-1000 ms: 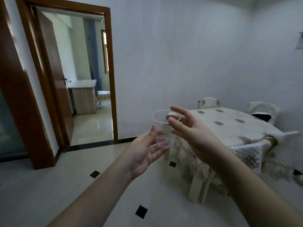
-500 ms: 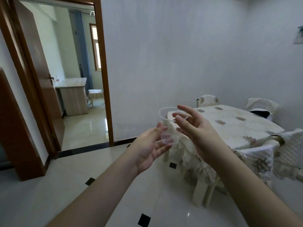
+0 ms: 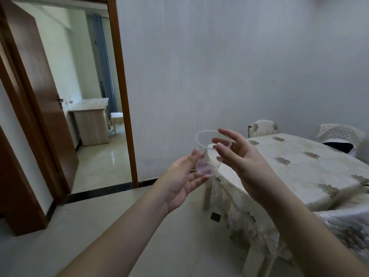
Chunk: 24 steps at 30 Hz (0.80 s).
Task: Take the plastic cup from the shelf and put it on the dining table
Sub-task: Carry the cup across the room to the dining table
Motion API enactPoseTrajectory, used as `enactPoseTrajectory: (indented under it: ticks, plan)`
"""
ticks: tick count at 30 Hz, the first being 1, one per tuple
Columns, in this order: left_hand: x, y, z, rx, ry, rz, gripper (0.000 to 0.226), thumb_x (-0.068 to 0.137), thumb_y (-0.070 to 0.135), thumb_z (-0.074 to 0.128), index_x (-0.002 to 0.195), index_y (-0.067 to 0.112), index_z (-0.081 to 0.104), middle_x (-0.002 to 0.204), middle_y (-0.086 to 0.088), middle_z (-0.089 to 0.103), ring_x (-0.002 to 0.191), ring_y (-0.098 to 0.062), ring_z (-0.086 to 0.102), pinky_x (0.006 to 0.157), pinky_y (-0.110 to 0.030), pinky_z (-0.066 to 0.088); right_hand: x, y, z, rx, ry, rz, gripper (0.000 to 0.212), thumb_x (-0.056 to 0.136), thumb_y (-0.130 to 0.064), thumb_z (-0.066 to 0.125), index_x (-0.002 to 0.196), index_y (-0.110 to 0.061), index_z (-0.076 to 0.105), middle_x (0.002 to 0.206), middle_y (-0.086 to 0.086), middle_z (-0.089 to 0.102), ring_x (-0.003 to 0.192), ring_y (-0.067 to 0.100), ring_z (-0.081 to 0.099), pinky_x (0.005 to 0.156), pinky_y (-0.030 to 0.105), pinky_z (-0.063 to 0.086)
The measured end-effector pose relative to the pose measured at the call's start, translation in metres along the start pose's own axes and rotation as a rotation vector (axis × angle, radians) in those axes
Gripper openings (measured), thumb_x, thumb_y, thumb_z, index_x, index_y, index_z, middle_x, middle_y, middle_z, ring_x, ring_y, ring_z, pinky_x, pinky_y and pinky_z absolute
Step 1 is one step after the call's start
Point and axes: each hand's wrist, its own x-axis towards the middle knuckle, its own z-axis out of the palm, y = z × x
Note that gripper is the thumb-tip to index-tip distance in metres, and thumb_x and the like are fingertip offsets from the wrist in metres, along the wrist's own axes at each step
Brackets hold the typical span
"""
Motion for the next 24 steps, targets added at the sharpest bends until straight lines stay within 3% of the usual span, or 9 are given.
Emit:
enactPoseTrajectory:
  ticks: [4, 6, 11, 14, 24]
  plan:
    - [0.042, 0.003, -0.002, -0.024, 0.051, 0.015, 0.038, 0.091, 0.04, 0.059, 0.116, 0.012, 0.062, 0.086, 0.0, 0.08, 0.086, -0.018, 0.076, 0.075, -0.03, 0.062, 0.047, 0.015, -0.013, -0.019, -0.049, -0.015, 0.059, 0.075, -0.042, 0.073, 0.13, -0.03, 0.055, 0.121, -0.004, 0.068, 0.11, 0.006, 0.064, 0.1, 0.035, 0.049]
    - [0.057, 0.006, -0.009, 0.0, 0.104, 0.028, 0.042, 0.086, 0.043, 0.061, 0.116, 0.014, 0.063, 0.1, -0.006, 0.077, 0.088, -0.018, 0.076, 0.075, -0.03, 0.062, 0.066, 0.026, -0.011, -0.013, -0.065, -0.016, 0.057, 0.077, -0.039, 0.072, 0.13, -0.03, 0.054, 0.122, -0.004, 0.067, 0.109, 0.004, 0.064, 0.099, 0.032, 0.05]
    - [0.09, 0.017, -0.038, 0.095, 0.213, 0.069, 0.057, 0.071, 0.054, 0.066, 0.117, 0.02, 0.063, 0.122, -0.009, 0.065, 0.103, -0.022, 0.07, 0.081, -0.031, 0.06, 0.115, 0.05, 0.006, 0.009, -0.116, 0.0, 0.063, 0.074, -0.047, 0.074, 0.132, -0.033, 0.053, 0.123, -0.006, 0.067, 0.112, 0.005, 0.063, 0.102, 0.035, 0.047]
    - [0.112, 0.025, -0.062, 0.064, 0.234, 0.062, 0.06, 0.07, 0.055, 0.068, 0.118, 0.019, 0.064, 0.123, -0.01, 0.065, 0.107, -0.024, 0.069, 0.08, -0.031, 0.06, 0.148, 0.066, 0.019, 0.024, -0.128, 0.013, 0.068, 0.069, -0.057, 0.076, 0.13, -0.036, 0.055, 0.122, -0.008, 0.067, 0.113, 0.006, 0.063, 0.104, 0.04, 0.046]
    - [0.192, 0.063, -0.171, -0.016, 0.337, 0.061, 0.053, 0.074, 0.051, 0.071, 0.112, 0.014, 0.069, 0.117, -0.014, 0.067, 0.092, -0.02, 0.075, 0.069, -0.029, 0.06, 0.268, 0.117, 0.097, 0.048, -0.202, 0.059, 0.083, 0.051, -0.072, 0.078, 0.125, -0.04, 0.058, 0.118, -0.01, 0.069, 0.112, 0.006, 0.063, 0.104, 0.044, 0.046]
